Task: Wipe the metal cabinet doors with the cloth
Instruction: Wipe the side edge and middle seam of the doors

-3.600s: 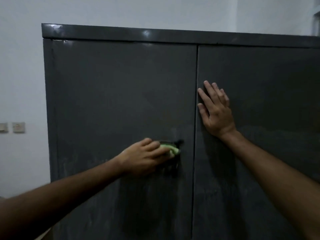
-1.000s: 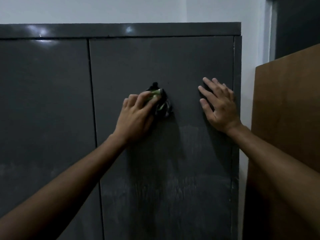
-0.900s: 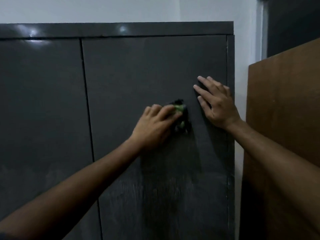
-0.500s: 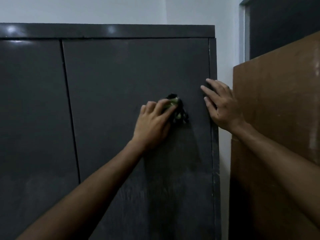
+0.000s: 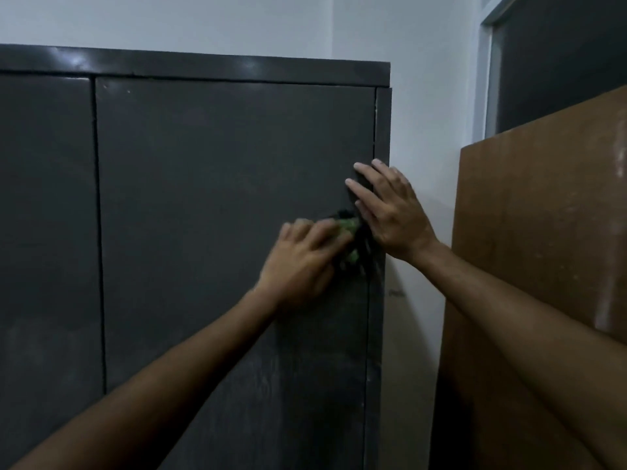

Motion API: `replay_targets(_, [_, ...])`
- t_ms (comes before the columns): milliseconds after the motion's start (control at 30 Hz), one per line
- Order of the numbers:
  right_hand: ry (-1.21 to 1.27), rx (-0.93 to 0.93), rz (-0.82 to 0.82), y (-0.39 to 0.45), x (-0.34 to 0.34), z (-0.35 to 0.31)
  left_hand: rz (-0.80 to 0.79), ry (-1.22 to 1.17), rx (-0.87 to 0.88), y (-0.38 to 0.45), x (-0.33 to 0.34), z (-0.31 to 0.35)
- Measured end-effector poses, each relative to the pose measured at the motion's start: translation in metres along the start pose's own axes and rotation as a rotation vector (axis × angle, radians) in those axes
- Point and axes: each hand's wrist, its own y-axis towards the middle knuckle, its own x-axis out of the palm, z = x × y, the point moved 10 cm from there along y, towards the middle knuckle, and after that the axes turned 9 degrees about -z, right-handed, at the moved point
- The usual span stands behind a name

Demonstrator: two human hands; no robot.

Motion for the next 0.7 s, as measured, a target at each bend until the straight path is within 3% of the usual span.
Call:
replay_targets(100, [0.007, -0.049, 0.013, -0.001, 0.0, 0.003, -0.165, 0.068, 0.348, -0.046, 0.045, 0.052])
replay_targets(167, [-0.008, -0.08, 0.023, -0.003, 0.002, 0.005, -0.144, 0.097, 0.421, -0.068, 0.046, 0.044])
replay_targets(233, [-0.009, -0.114, 0.03, -0.004, 0.003, 0.006, -0.072, 0.102, 0.317, -0.062, 0.03, 0.015])
replay_targets(367, [-0.035, -0.21, 0.029, 0.0, 0.002, 0.009, 0.096, -0.042, -0.213, -0.01, 0.002, -0.01])
replay_targets(433, [-0.069, -0.269, 0.021, 0.0, 0.003, 0.013, 0.056, -0.079, -0.095, 0.005, 0.019, 0.039])
replay_targets(500, [-0.094, -0.309, -0.002, -0.001, 0.006, 0.016, -0.065, 0.002, 0.245, -0.008, 0.048, 0.093])
replay_targets(567, [-0.105, -0.322, -0.014, -0.002, 0.008, 0.016, -0.124, 0.082, 0.415, -0.033, 0.062, 0.1])
replay_targets(633, [-0.106, -0.314, -0.009, -0.002, 0.009, 0.017, -0.08, 0.105, 0.334, -0.035, 0.055, 0.07])
replay_targets(700, [-0.105, -0.317, -0.013, -0.002, 0.011, 0.016, 0.022, 0.082, 0.111, -0.017, 0.032, 0.033])
